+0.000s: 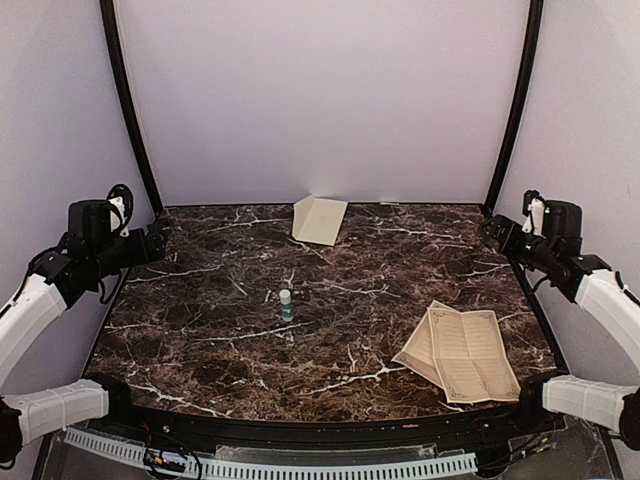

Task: Place the letter into the envelope and seal it
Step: Pick up the letter from the center of the board.

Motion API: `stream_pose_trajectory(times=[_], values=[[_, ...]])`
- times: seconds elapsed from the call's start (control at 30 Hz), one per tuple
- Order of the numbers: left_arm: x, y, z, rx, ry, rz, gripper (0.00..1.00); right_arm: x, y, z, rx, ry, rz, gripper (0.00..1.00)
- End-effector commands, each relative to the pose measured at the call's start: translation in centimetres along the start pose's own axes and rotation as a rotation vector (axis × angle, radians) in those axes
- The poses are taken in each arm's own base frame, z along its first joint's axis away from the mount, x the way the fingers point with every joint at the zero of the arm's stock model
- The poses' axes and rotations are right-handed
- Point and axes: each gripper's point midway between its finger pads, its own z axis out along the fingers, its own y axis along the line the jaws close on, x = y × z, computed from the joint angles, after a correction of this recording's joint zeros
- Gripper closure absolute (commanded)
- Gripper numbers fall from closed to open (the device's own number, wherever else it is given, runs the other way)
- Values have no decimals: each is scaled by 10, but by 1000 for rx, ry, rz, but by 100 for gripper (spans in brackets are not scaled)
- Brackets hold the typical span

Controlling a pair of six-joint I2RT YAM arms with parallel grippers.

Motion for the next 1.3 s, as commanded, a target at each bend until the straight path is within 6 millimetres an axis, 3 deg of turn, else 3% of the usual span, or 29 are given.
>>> stream_pose_trajectory(times=[0.0,0.33,0.53,0.63,0.77,1.03,1.27], values=[[-6,3,-6,-14,-33,3,1,-3,3,-3,-15,-7,-4,2],[-7,14,-9,-74,-41,3,1,-8,10,-4,-38,3,1,1],[-42,-13,-20,64,-149,34,1,-4,18,-8,-45,73,17,15],[-65,-22,-13,79,-187,45,1,15,25,-9,-20,162,30,18],[-75,-31,0,101,-178,59,1,50,33,-10,66,262,10,18],[-53,-18,-5,61,-173,81,1,141,48,-12,159,476,-34,22],[-51,-16,-6,55,-172,46,1,181,42,-16,324,562,-157,23]])
